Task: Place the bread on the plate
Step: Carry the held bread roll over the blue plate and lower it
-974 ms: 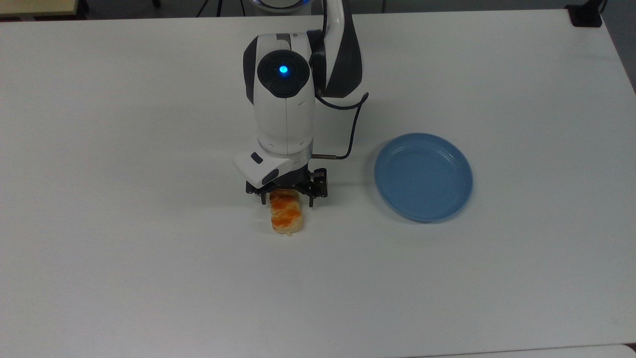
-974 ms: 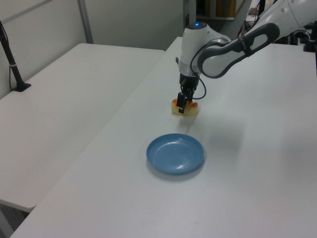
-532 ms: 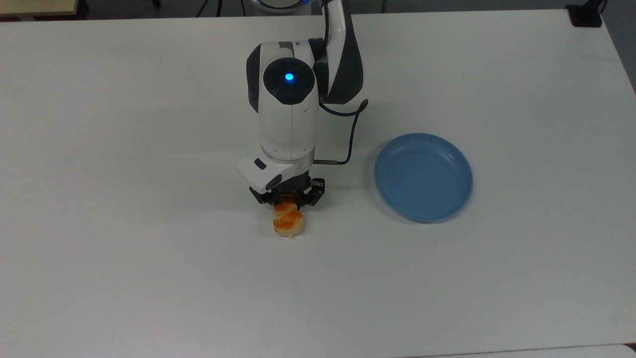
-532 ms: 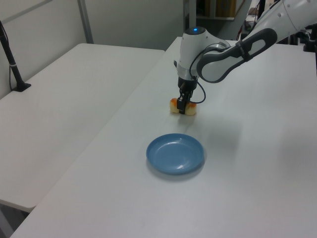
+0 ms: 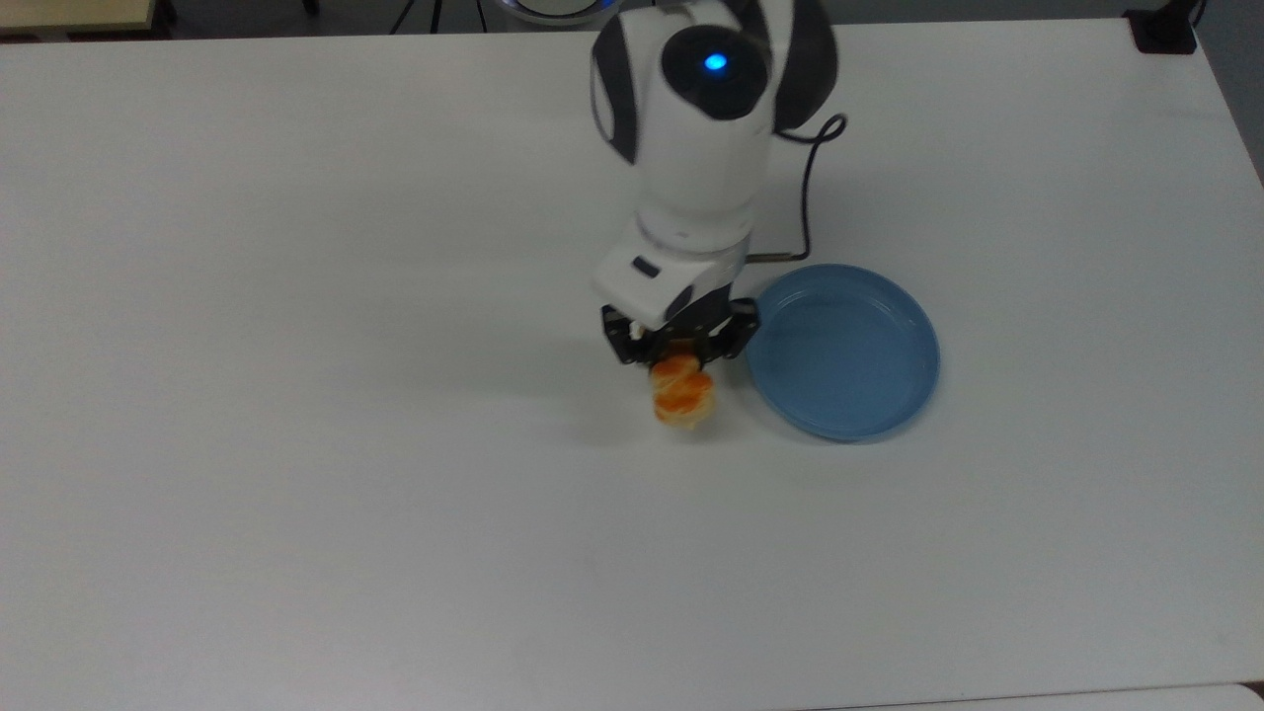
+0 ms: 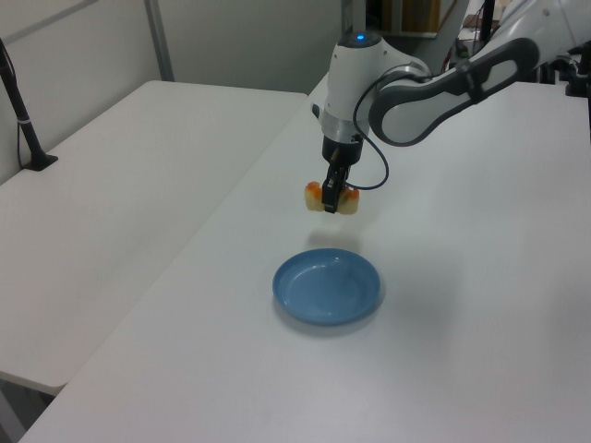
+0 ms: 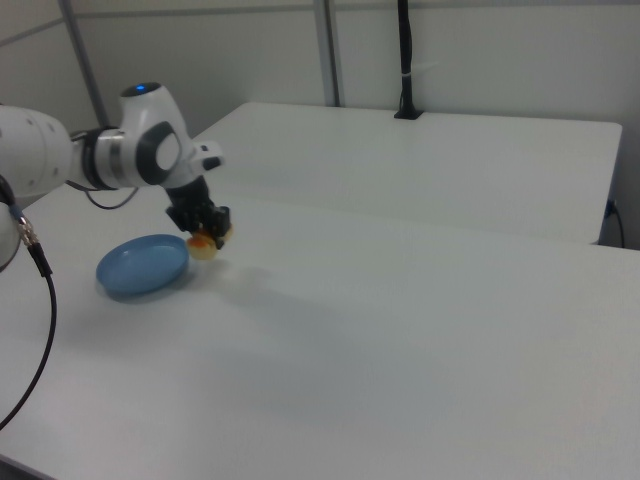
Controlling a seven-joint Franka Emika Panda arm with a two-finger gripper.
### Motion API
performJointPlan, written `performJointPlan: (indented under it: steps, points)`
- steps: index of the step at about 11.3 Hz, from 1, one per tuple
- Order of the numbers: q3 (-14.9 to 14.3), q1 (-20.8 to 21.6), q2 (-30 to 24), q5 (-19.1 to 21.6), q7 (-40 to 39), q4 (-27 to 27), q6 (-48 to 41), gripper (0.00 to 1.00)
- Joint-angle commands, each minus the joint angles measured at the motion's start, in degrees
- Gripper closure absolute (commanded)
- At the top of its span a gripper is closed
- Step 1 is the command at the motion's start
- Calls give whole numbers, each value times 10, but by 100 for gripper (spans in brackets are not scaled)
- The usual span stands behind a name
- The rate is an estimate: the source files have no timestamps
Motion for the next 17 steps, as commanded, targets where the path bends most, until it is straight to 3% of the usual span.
performJointPlan:
  steps: [1,9,13,17]
  points:
    - [-5,48,-31,-10,58,-35,-17,60]
    - [-5,134,12,-21,130,-28,-5,58]
    - [-5,141,35,-29,171,-20,54,57]
    - [-5,141,50,-29,175,-19,76,44]
